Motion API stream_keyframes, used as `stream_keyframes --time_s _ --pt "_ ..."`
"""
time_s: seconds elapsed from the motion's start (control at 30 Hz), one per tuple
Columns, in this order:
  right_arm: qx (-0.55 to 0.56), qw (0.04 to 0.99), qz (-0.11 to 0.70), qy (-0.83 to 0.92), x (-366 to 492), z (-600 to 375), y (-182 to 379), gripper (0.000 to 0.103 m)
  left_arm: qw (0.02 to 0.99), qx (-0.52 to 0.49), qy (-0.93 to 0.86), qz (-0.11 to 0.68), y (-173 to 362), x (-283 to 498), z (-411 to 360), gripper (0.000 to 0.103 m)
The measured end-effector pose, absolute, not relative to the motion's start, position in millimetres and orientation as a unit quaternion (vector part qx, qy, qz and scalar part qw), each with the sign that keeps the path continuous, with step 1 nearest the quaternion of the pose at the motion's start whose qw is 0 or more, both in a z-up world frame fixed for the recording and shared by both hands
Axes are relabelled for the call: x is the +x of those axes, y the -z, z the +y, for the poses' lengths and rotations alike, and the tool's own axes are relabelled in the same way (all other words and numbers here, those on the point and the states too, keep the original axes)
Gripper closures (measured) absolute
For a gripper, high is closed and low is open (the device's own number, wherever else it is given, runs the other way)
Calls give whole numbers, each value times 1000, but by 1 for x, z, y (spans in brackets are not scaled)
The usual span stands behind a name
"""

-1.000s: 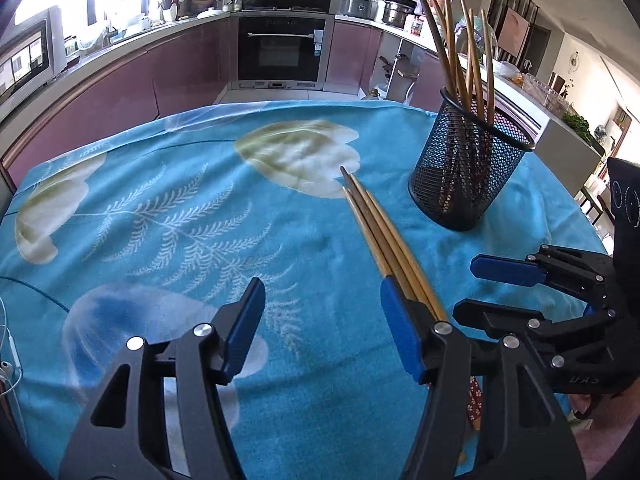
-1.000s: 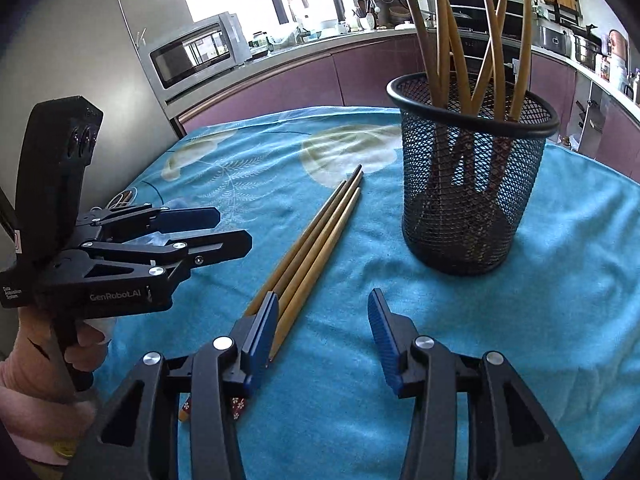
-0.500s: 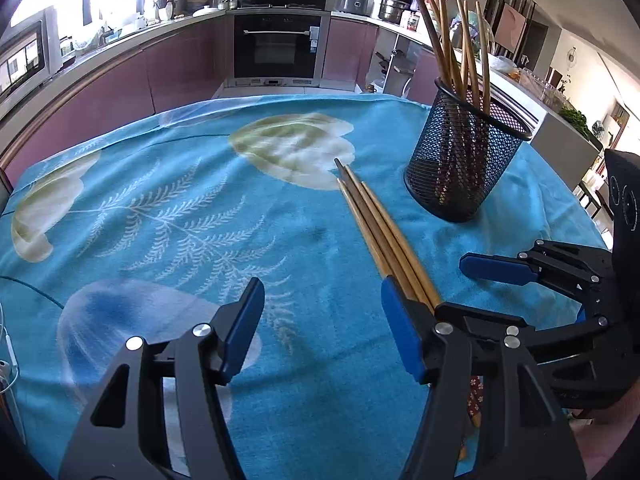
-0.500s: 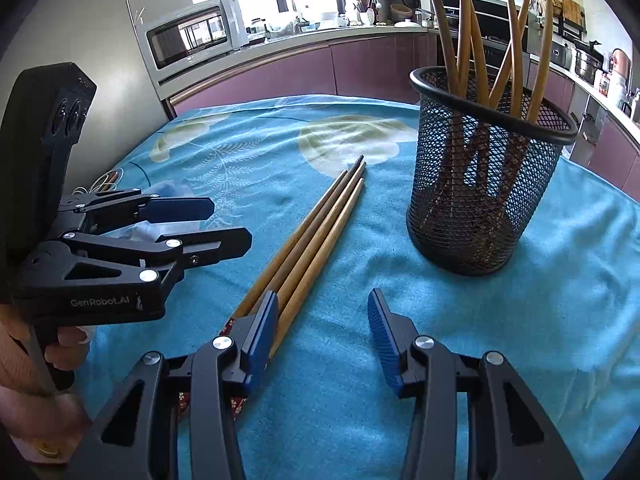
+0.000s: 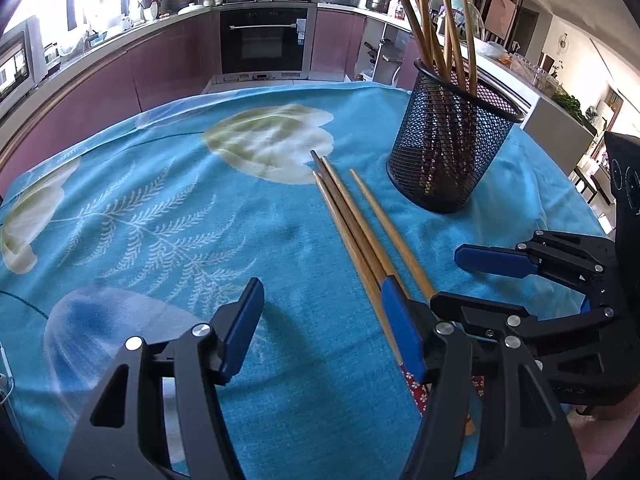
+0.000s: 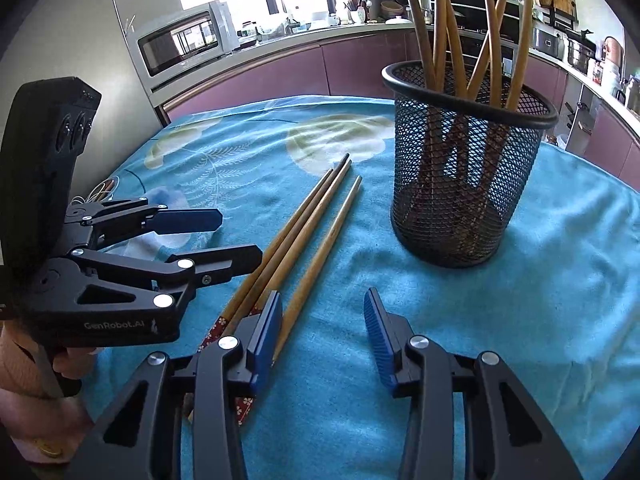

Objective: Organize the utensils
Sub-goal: 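Move both open tools back to the remaining chopsticks on the cloth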

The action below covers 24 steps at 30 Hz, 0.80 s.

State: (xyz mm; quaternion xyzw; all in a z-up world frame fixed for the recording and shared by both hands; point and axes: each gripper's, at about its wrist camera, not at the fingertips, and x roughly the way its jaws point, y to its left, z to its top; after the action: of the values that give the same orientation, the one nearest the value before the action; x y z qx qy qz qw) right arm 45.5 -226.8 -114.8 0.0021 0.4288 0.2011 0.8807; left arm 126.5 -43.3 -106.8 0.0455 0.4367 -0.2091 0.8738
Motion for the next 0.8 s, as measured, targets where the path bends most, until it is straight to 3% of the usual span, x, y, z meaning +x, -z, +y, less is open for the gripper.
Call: stream_keyframes --time_s 0.5,0.8 --pt "6 880 429 -202 44 -229 115 63 874 63 202 438 110 131 -50 42" --pt "3 881 430 -199 45 -230 114 64 873 80 194 441 113 128 -50 51"
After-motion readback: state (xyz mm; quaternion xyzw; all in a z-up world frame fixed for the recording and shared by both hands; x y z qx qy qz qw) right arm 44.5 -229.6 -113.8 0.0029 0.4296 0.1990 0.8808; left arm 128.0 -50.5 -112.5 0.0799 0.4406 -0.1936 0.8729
